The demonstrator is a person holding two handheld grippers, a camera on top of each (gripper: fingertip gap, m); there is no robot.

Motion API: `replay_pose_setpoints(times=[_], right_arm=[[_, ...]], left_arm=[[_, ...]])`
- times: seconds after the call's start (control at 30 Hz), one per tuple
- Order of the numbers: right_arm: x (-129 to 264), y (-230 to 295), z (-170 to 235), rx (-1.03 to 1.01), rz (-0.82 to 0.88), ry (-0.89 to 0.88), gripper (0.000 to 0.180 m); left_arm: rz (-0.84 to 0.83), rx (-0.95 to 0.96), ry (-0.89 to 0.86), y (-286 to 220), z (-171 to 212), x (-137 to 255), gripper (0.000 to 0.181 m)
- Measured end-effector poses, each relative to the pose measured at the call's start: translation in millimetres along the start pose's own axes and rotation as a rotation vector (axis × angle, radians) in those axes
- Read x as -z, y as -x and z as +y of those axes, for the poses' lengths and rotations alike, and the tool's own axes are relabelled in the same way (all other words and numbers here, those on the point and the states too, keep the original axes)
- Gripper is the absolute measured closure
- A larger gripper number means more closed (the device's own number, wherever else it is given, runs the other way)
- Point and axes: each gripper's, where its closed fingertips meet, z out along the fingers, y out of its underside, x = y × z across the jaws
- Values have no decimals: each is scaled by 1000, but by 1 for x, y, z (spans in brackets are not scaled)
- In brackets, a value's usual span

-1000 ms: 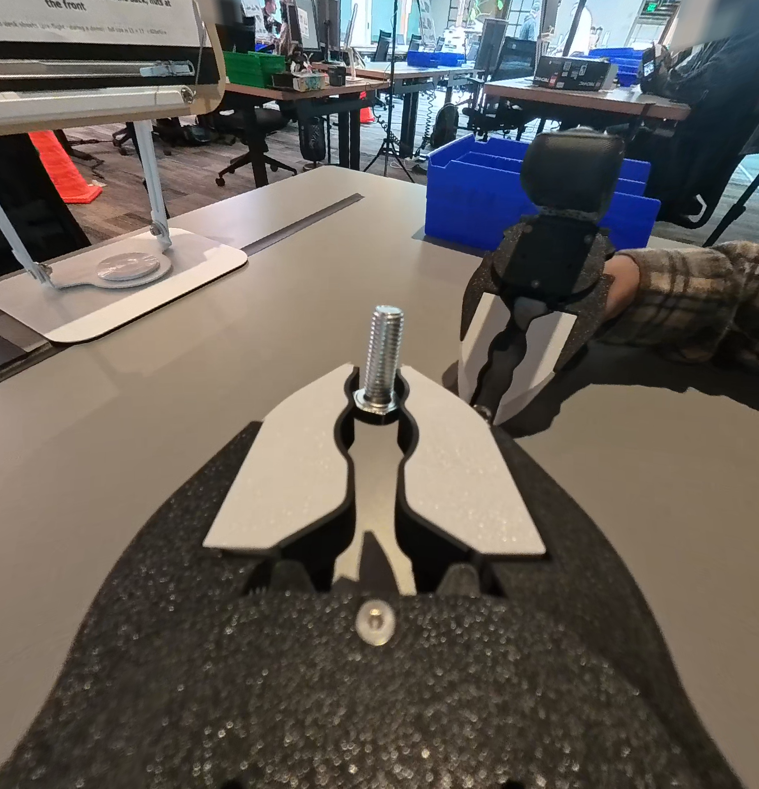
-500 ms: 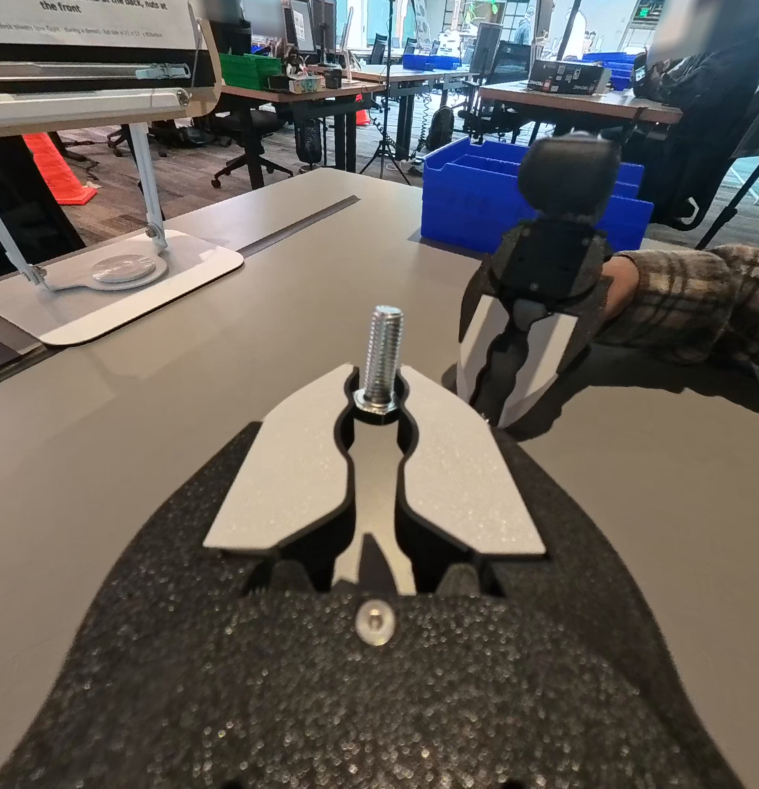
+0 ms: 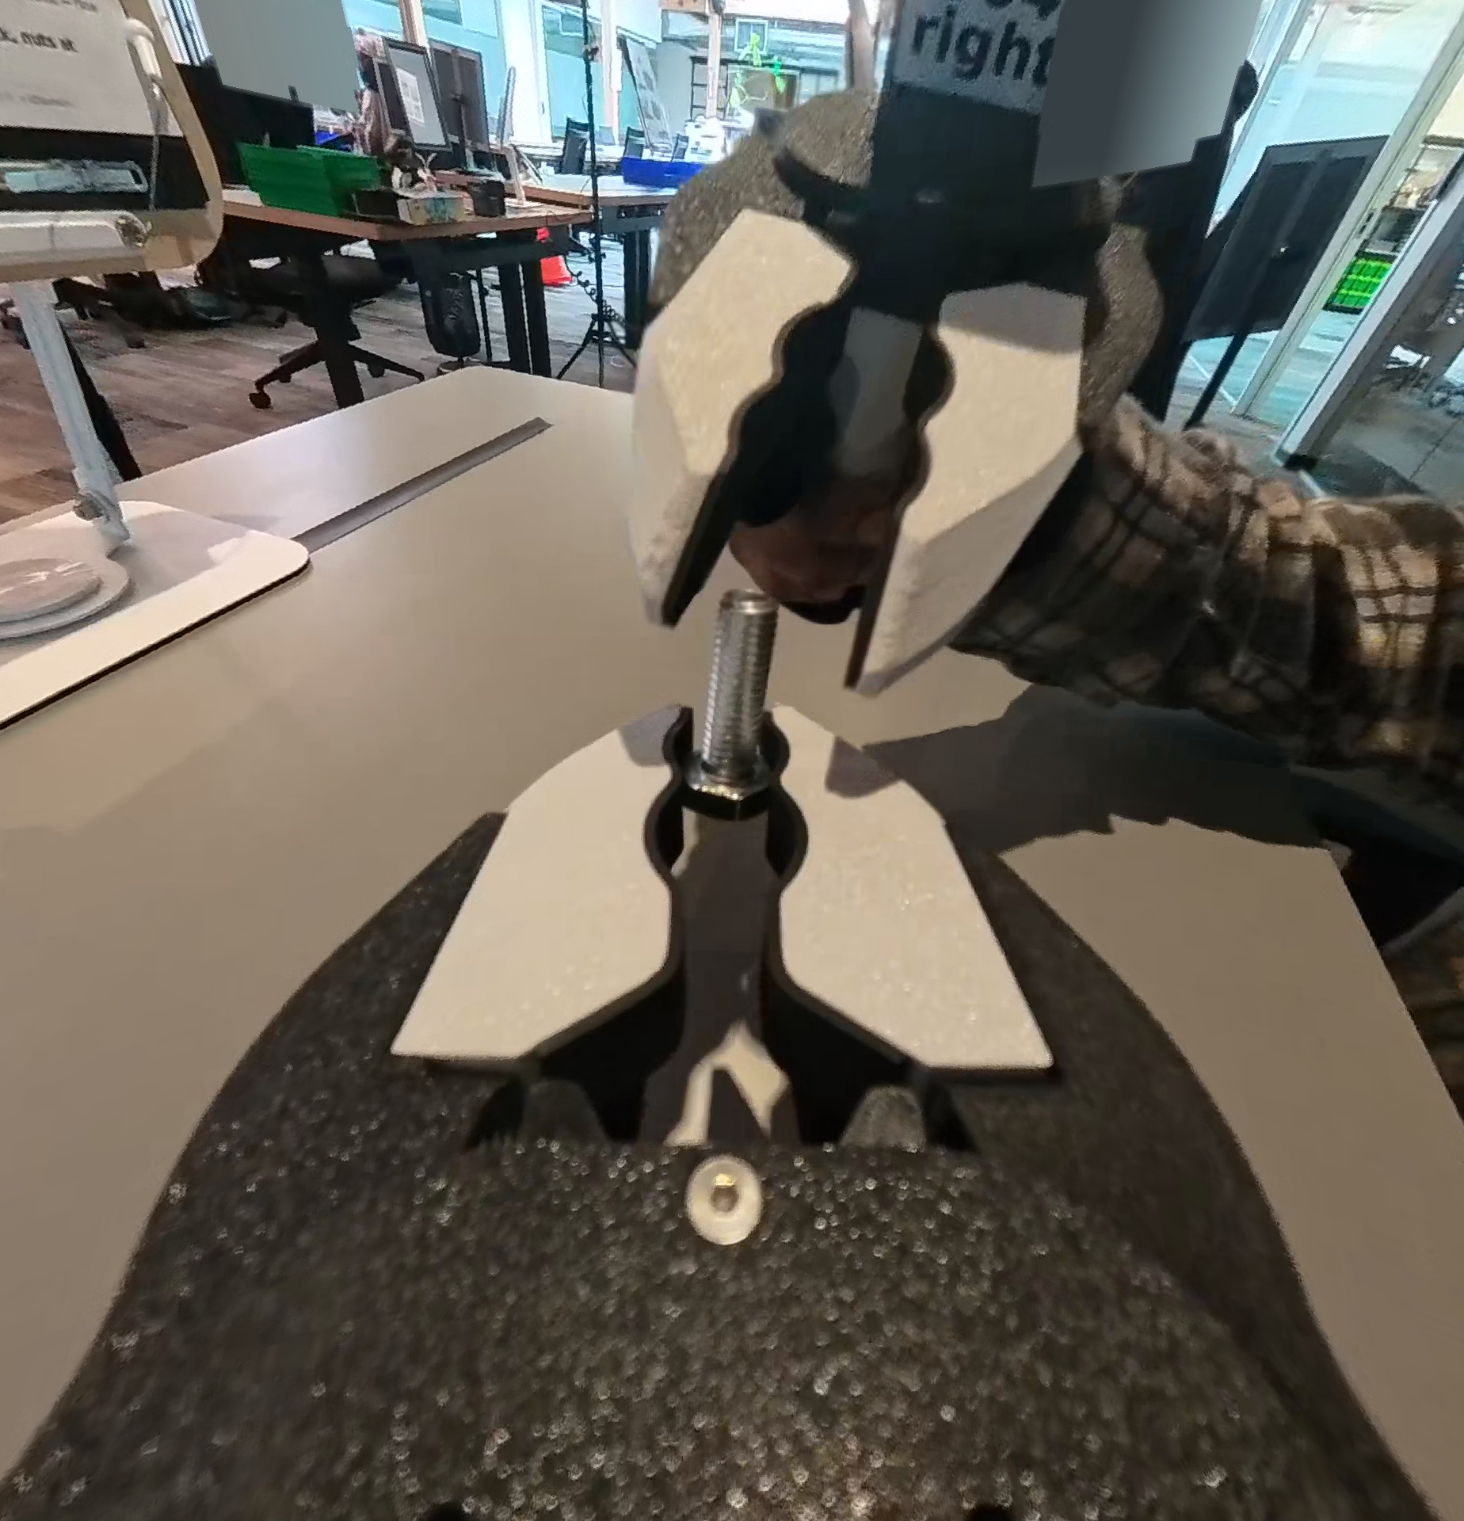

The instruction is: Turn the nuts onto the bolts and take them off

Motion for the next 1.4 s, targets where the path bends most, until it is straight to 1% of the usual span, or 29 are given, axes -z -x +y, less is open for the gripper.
replay_pose_setpoints(times=[0.1,0.17,0.3,0.37,0.4,0.43,0.47,0.5,0.63,0.83,1.0,1.23,1.4], right_arm=[[-3,-3,2,-14,-8,-14,155],[-5,-2,3,-19,-42,-19,170],[-5,-1,2,-42,-84,2,171],[-3,0,4,-54,-111,28,171],[-1,-1,5,-52,-112,39,171],[2,-3,6,-47,-100,45,171],[5,-5,7,-49,-97,49,171],[8,-5,7,-60,-106,51,171],[17,-5,11,-105,-136,66,170],[15,-1,9,-135,-164,67,170],[10,1,9,-133,-176,76,170],[6,4,8,-91,-192,73,170],[5,8,3,-49,-206,43,171]], left_arm=[[15,8,-15,-2,-3,1,166],[23,17,-26,-2,-4,1,166],[29,10,-37,-3,-5,1,166],[62,31,-48,-5,-6,1,165],[79,45,-50,-6,-5,0,162],[87,57,-53,-6,-4,0,155],[103,58,-54,-7,-3,0,141],[122,56,-58,-9,-2,0,136],[156,45,-83,-11,-4,3,128],[141,18,-89,-10,-6,6,130],[140,-9,-80,-14,-5,5,139],[152,1,-81,-15,-6,8,152],[157,-1,-82,-17,-8,8,156]])
